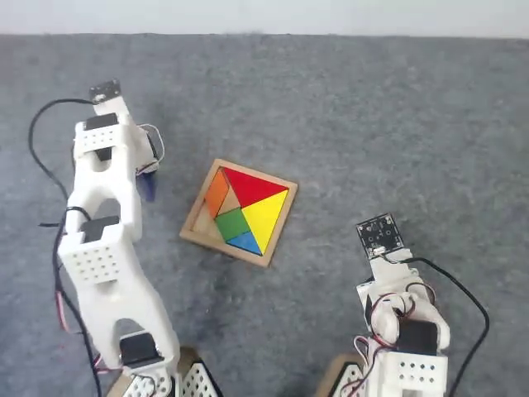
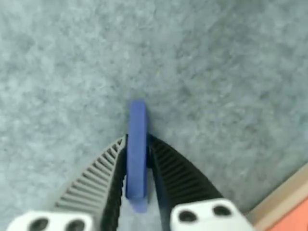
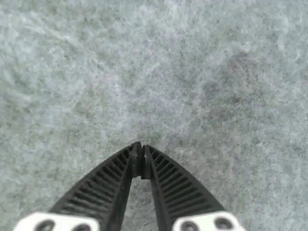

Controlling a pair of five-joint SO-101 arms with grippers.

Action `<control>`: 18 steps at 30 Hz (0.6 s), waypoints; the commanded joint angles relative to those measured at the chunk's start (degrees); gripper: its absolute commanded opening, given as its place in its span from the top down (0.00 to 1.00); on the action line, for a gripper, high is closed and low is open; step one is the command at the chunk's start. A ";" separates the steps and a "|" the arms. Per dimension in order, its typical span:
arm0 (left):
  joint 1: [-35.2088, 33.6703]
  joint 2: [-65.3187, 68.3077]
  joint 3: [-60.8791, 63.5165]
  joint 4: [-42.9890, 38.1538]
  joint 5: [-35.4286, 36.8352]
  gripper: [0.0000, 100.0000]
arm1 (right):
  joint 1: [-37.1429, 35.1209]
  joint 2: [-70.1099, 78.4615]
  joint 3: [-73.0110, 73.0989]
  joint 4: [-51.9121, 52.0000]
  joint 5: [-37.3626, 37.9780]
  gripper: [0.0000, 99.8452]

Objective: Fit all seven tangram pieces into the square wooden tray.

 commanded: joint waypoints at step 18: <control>23.56 -35.78 29.76 0.00 -11.25 0.99 | -0.22 -0.92 0.97 0.13 0.44 0.99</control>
